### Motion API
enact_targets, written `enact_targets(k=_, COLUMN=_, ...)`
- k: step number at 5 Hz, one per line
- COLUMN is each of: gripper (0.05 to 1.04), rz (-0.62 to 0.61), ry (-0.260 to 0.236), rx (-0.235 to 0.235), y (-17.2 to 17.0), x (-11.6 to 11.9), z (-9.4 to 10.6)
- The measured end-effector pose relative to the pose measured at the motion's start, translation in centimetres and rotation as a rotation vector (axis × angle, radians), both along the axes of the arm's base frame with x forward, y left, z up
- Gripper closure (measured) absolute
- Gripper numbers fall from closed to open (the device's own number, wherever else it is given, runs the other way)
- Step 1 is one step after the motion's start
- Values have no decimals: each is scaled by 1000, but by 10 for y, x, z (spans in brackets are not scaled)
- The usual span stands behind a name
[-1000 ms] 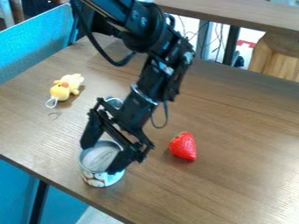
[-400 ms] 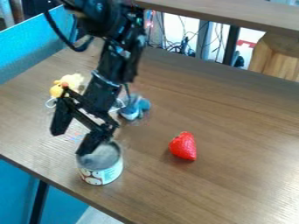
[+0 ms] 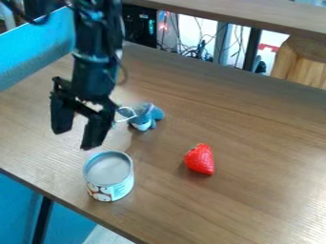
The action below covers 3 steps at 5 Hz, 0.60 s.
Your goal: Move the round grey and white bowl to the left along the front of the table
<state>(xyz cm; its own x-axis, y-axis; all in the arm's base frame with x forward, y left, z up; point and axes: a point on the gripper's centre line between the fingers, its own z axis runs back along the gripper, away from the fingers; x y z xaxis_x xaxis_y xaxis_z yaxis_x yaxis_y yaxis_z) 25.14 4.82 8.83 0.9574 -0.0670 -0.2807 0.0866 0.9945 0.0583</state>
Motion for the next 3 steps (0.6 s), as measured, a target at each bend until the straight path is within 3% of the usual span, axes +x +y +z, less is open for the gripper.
enact_targets(k=1, gripper=89, rz=-32, ry=-82, rx=-148, y=-20, x=10, z=9)
enact_targets(k=2, gripper=87, rz=-77, ry=-116, rx=-158, y=-47, x=26, z=7)
enact_targets(k=3, gripper=87, rz=-121, ry=-148, rx=-128, y=-69, x=30, z=2)
